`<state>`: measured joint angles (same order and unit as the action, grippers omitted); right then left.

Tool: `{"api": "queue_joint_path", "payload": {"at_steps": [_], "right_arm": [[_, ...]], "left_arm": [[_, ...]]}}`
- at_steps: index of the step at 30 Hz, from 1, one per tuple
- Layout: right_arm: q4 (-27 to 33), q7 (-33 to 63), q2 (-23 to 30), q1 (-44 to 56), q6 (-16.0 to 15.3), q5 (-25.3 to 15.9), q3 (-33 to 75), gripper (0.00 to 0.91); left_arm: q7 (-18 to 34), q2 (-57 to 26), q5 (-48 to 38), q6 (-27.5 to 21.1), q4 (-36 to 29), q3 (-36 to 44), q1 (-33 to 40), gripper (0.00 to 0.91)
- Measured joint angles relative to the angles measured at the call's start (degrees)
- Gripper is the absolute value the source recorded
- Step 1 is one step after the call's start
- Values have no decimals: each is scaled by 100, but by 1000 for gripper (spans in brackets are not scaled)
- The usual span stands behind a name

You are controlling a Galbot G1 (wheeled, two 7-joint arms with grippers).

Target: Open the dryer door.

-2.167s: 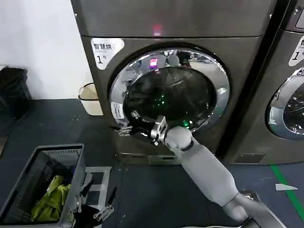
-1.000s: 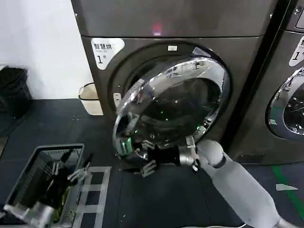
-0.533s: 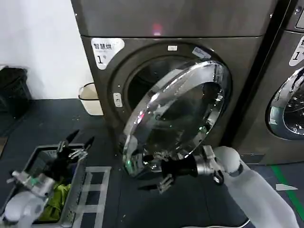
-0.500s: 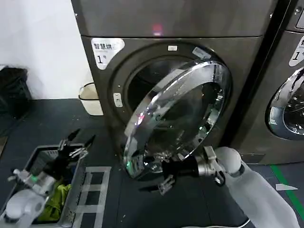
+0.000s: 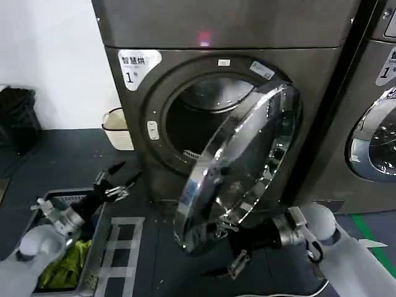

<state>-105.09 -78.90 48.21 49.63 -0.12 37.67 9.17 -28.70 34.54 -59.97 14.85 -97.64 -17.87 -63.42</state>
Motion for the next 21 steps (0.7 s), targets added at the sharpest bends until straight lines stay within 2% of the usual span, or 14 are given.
{"api": "queue_joint_path", "payload": {"at_steps": [11, 21], "right_arm": [[-127, 40, -51, 609, 86, 225, 956, 907], [-319, 290, 236, 1582, 90, 218, 2379, 907]], "left_arm": [[-348, -221, 175, -66, -159, 1547, 1150, 907], [-564, -78, 176, -22, -105, 2870, 2217, 907]]}}
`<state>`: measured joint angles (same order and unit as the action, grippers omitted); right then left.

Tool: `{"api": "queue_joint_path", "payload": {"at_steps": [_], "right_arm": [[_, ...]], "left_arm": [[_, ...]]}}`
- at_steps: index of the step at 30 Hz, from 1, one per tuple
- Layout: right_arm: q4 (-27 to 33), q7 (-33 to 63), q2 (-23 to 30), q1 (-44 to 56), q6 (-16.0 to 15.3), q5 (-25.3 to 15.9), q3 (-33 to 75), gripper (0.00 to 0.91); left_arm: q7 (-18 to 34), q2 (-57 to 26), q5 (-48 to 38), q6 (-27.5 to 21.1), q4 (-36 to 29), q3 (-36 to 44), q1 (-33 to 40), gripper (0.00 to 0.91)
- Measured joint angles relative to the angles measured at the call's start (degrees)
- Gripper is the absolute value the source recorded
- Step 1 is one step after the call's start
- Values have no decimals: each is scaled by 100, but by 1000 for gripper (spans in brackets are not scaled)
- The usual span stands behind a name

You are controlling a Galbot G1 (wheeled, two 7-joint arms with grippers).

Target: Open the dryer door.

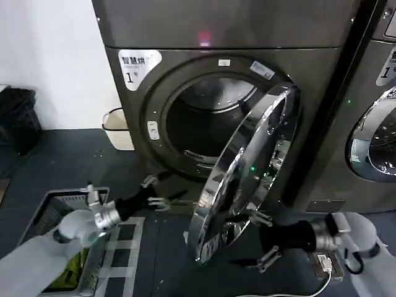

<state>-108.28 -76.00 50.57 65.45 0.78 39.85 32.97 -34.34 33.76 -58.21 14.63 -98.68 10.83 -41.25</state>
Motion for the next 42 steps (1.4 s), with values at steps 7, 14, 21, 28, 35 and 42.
{"api": "queue_joint_path", "payload": {"at_steps": [7, 14, 21, 28, 35, 42], "right_arm": [[-73, 313, 240, 579, 48, 111, 1044, 907], [-274, 756, 555, 1030, 115, 115, 2132, 907], [-530, 1585, 1111, 1510, 133, -21, 3052, 907], [-694, 2943, 1718, 1913, 42, -491, 3897, 907], [-686, 4281, 2071, 2176, -105, -839, 4693, 907], [-391, 5003, 2138, 2218, -288, -894, 5442, 907]], "left_arm": [[-111, 109, 8, 22, -48, 628, 384, 907], [-149, 268, -21, 35, -122, 1133, 720, 907], [-208, 371, -48, 49, -252, 1627, 1071, 907], [-227, 483, -40, 40, -419, 2033, 1376, 907], [-205, 665, 3, 17, -572, 2418, 1652, 907], [-161, 907, -84, -26, -589, 2942, 2100, 907]]}}
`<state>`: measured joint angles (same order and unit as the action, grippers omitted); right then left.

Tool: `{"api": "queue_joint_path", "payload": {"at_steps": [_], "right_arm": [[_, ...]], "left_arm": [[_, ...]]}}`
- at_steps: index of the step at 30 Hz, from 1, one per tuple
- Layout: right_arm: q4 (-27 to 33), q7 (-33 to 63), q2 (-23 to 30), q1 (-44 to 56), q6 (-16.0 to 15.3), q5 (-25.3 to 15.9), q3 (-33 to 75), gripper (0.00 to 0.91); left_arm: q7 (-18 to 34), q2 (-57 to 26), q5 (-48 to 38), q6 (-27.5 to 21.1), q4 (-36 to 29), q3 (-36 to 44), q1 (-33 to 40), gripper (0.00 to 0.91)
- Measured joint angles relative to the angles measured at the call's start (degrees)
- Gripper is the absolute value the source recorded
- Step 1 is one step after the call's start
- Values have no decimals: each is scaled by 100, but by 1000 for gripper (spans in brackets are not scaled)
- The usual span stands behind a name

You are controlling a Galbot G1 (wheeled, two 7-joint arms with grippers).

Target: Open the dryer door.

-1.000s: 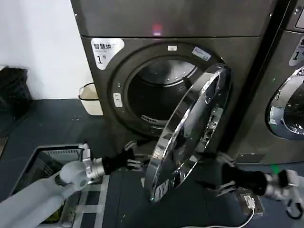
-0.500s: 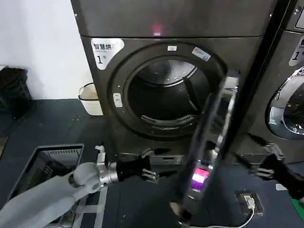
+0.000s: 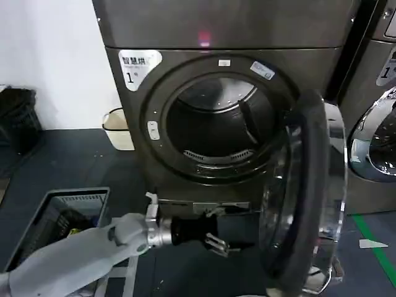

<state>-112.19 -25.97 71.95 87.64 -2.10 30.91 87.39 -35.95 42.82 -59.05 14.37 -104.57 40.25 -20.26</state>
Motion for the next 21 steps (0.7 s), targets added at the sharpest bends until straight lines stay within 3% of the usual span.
{"api": "queue_joint_path", "payload": {"at_steps": [21], "right_arm": [[1504, -204, -492, 116, -3, -19, 1858, 907]], "left_arm": [[283, 1596, -69, 45, 712, 1436, 1214, 907]]}}
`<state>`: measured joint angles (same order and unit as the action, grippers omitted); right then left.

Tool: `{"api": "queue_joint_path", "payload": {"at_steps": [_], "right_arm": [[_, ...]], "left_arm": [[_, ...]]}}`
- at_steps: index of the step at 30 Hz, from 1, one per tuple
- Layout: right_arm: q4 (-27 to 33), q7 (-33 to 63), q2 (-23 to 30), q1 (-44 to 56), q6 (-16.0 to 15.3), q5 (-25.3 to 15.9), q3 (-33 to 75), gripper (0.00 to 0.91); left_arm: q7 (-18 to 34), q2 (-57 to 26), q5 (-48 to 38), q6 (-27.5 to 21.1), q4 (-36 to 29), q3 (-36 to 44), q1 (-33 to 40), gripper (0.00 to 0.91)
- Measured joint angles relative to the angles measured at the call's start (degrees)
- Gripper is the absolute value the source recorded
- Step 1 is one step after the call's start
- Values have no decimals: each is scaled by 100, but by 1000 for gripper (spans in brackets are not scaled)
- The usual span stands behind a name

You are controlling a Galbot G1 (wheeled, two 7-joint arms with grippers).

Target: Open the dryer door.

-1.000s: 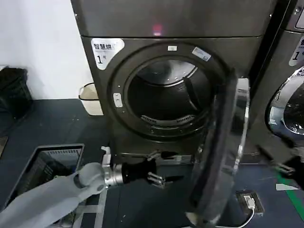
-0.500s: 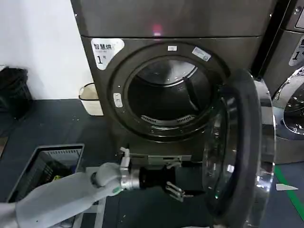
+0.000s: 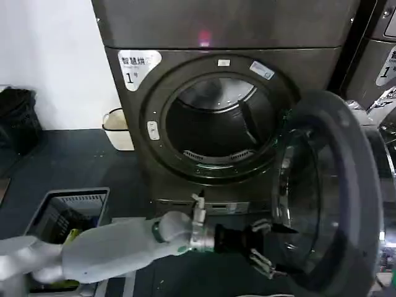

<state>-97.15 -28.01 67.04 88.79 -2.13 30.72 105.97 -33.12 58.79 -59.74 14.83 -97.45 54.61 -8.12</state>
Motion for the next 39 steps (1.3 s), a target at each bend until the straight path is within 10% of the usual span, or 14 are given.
{"api": "queue_joint_path", "payload": {"at_steps": [39], "right_arm": [[443, -199, -254, 225, 80, -54, 671, 907]], "left_arm": [[1028, 3139, 549, 537, 3154, -13, 593, 907]]}}
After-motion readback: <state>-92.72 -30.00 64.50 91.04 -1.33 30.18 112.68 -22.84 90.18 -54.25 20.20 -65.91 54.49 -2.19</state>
